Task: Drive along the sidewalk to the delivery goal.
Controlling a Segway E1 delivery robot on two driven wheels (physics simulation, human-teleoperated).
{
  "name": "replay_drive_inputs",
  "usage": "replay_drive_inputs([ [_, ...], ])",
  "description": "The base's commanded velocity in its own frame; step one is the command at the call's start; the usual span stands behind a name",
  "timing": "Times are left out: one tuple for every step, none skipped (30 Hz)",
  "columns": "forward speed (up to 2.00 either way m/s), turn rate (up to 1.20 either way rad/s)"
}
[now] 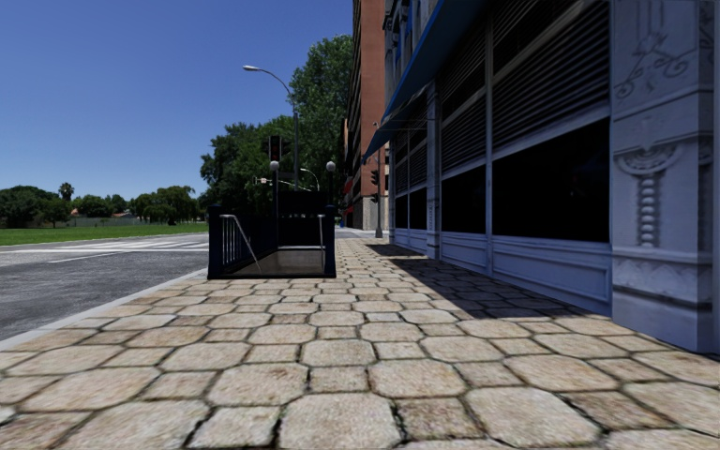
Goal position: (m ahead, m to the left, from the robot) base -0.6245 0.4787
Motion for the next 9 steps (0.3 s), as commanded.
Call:
replay_drive_inputs([
  [0.0,0.0],
  [0.0,0.0],
  [0.0,0.0],
  [0.0,0.0],
  [0.0,0.0],
  [0.0,0.0],
  [0.0,0.0],
  [0.0,0.0],
  [0.0,0.0],
])
